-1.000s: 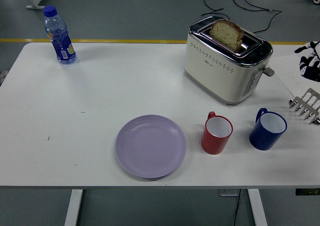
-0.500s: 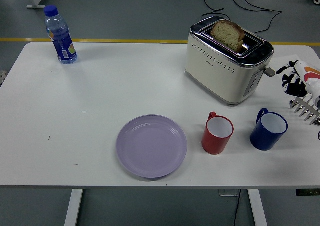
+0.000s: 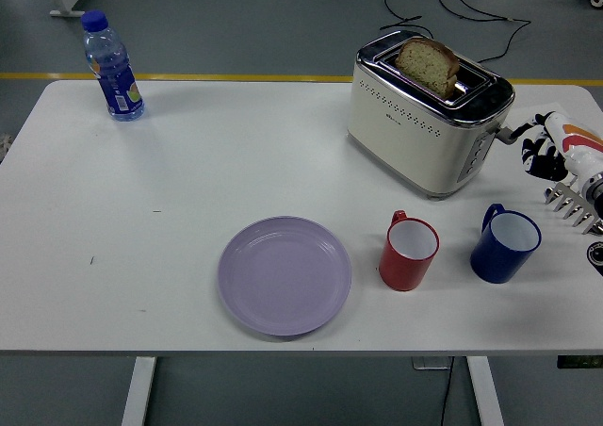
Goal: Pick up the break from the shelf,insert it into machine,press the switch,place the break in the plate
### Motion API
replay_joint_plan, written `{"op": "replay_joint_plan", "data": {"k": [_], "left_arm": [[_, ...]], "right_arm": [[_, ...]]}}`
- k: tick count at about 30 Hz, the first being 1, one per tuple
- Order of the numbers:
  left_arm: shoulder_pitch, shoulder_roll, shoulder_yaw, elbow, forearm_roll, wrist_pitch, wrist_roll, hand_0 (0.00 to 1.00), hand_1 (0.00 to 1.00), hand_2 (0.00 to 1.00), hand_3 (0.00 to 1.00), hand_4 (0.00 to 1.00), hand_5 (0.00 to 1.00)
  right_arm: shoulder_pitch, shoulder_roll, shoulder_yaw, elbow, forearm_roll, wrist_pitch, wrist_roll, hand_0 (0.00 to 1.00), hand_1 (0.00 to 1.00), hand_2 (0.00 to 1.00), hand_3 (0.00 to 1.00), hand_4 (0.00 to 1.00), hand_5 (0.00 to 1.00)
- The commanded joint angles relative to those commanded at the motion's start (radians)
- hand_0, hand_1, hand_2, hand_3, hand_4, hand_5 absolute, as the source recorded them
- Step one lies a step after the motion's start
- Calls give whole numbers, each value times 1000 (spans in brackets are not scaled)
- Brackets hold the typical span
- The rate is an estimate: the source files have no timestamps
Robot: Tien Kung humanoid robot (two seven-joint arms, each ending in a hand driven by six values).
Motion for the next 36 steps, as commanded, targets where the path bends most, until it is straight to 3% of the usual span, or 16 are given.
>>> {"op": "replay_joint_plan", "data": {"k": [13,36], "left_arm": [[0,-1,-3,0,5,-1,2,686,634,693,711,452,998],[5,-4,-12,0,22,0,9,687,636,694,711,452,998]], "right_arm": [[1,19,-9,-18,-4,-2,-9,176,141,240,599,360,2],[-15,83,-2,-115,-6,-15,-1,175,140,240,598,360,2]]}}
